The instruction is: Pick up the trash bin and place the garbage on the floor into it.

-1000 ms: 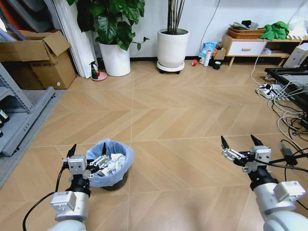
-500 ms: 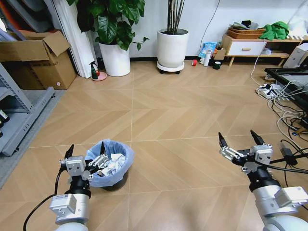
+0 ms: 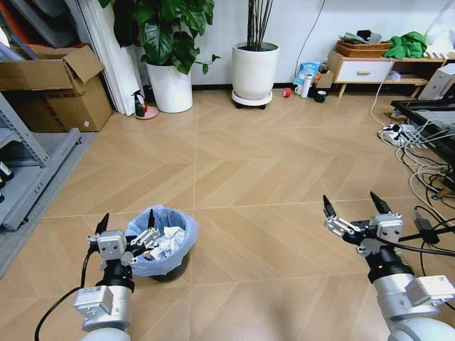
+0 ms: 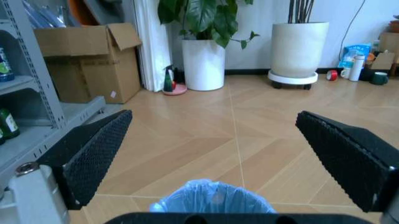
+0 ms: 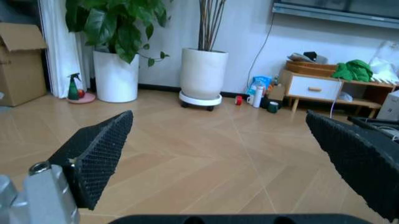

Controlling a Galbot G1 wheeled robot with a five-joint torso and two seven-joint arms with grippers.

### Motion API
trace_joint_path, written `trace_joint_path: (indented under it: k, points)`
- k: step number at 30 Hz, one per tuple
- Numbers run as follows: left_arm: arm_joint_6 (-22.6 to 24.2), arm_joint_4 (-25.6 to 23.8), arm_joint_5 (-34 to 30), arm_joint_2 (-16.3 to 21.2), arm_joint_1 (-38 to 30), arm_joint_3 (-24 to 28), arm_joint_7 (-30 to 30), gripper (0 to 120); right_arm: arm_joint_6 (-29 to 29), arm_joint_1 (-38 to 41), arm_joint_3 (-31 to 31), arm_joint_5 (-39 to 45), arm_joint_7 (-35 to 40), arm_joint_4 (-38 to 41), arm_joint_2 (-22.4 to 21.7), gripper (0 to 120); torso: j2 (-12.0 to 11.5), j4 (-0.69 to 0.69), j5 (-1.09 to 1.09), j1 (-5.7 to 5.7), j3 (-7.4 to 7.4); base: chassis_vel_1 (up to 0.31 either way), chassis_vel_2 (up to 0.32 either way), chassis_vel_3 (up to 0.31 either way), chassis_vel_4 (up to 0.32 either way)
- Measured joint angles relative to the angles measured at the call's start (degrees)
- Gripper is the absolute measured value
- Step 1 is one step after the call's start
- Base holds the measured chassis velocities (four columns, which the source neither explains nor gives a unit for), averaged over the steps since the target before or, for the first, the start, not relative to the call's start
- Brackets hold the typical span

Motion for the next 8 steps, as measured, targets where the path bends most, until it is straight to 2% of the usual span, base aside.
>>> trace_joint_path:
  k: [8]
  points:
    - [0.03,0.03,-0.04,0.03,0.00,0.00,0.00,100,0.00,0.01,0.01,0.01,0.03,-0.03,-0.02,100,0.00,0.00,0.00,0.00,0.00,0.000,0.000,0.000,0.000]
